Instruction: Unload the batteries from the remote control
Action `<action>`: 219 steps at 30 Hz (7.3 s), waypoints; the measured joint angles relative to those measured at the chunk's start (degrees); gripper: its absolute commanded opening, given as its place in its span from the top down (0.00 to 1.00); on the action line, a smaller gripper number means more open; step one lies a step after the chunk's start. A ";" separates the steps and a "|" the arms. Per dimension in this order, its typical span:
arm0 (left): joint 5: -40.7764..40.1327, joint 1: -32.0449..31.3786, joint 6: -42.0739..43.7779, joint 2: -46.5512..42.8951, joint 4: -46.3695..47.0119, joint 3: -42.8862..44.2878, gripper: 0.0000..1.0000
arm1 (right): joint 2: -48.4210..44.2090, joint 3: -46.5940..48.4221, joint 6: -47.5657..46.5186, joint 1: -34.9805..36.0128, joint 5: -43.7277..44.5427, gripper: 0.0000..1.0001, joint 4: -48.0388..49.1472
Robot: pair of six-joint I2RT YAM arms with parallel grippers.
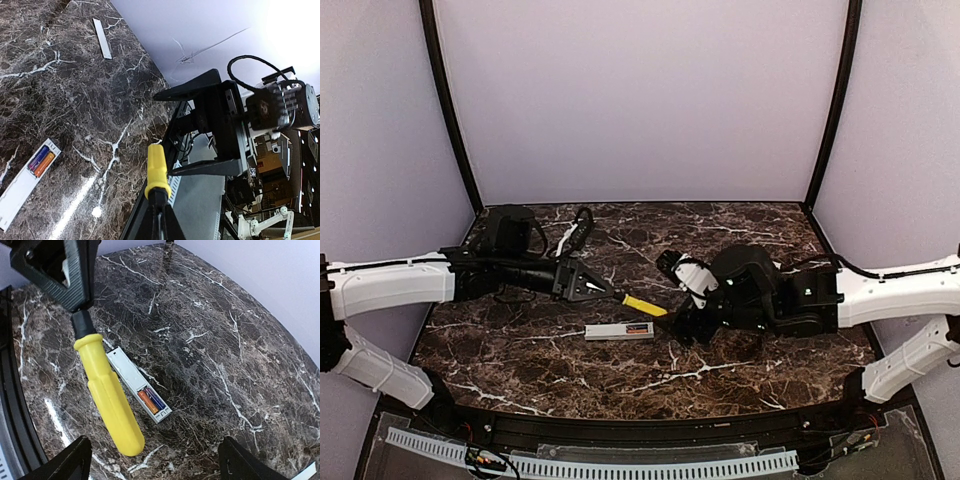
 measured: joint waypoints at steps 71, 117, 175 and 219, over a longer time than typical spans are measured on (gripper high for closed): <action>3.04 1.86 -10.34 -2.84 19.50 -0.72 0.99 | 7.41 -6.58 41.07 -17.11 -48.63 0.67 54.31; 2.47 1.86 -9.97 -2.75 20.13 -0.15 0.91 | 8.31 -5.07 40.00 -16.55 -50.10 1.00 52.48; -17.31 2.51 64.02 7.37 1.66 -9.51 0.07 | -17.49 -11.15 24.11 -19.41 -35.85 1.00 1.86; -21.40 -15.58 54.62 27.89 11.74 -2.75 0.61 | -29.53 -11.10 25.22 -19.56 -29.44 1.00 -13.64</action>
